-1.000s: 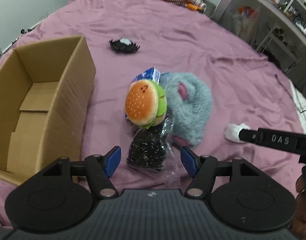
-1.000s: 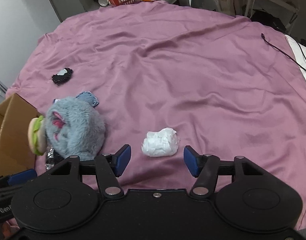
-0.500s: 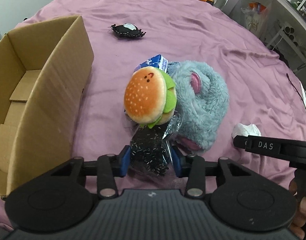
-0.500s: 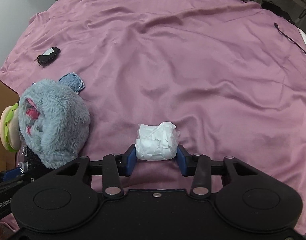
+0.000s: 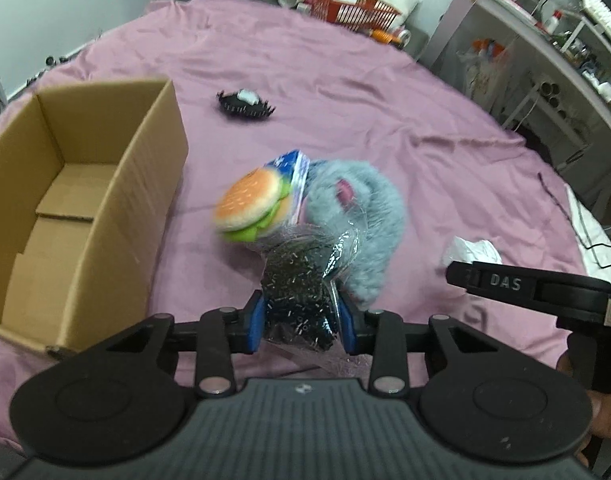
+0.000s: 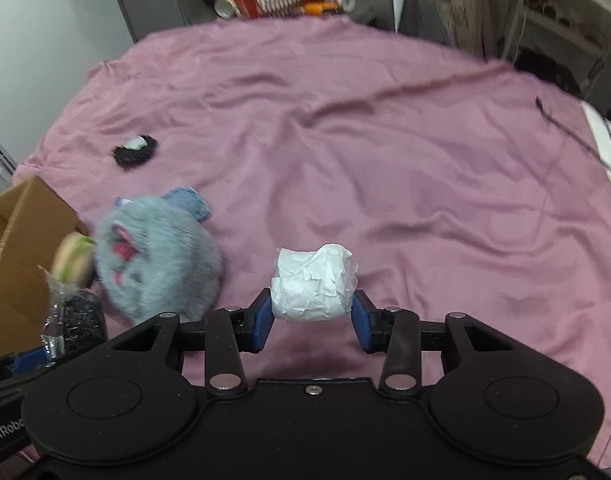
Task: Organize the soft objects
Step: 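Carry the white tissue with the right gripper while the left carries the bag over the box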
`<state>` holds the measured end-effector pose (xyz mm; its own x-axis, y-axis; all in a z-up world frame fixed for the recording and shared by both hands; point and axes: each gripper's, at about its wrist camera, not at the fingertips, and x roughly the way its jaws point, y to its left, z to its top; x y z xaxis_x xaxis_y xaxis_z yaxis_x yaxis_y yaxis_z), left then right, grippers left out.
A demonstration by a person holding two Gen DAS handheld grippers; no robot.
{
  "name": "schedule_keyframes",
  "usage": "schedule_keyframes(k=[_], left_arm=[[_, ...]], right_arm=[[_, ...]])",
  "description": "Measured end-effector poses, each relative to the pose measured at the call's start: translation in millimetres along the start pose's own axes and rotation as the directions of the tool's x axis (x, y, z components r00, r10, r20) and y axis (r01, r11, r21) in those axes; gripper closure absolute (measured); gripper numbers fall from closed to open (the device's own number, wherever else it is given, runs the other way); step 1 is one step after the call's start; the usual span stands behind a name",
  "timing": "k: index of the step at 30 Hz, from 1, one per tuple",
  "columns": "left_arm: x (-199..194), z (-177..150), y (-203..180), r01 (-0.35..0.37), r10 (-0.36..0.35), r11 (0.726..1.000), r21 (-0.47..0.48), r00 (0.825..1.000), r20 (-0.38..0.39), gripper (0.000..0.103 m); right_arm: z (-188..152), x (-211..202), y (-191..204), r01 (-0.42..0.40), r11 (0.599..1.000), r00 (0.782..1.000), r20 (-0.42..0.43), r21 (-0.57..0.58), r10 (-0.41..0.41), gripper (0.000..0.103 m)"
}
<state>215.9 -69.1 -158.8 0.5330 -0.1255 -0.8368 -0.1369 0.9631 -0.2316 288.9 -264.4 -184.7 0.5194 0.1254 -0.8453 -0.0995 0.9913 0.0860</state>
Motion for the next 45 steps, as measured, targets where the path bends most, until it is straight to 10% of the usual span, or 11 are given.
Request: schedule_keyframes(k=[20, 45], left_arm=[[-87, 11, 14, -0.003, -0.010, 0.997, 0.073, 0.985, 0.174, 0.067], [-108, 43, 105, -0.085, 0.070, 0.994, 0.066, 0.976, 0.207, 0.067]], right_arm=[[-3, -88, 82, -0.057, 0.964, 0.962, 0.243, -0.260, 0.122, 0.063], [17, -93, 157, -0.176, 0.923, 0.952, 0.180, -0.342, 0.248, 0.064]])
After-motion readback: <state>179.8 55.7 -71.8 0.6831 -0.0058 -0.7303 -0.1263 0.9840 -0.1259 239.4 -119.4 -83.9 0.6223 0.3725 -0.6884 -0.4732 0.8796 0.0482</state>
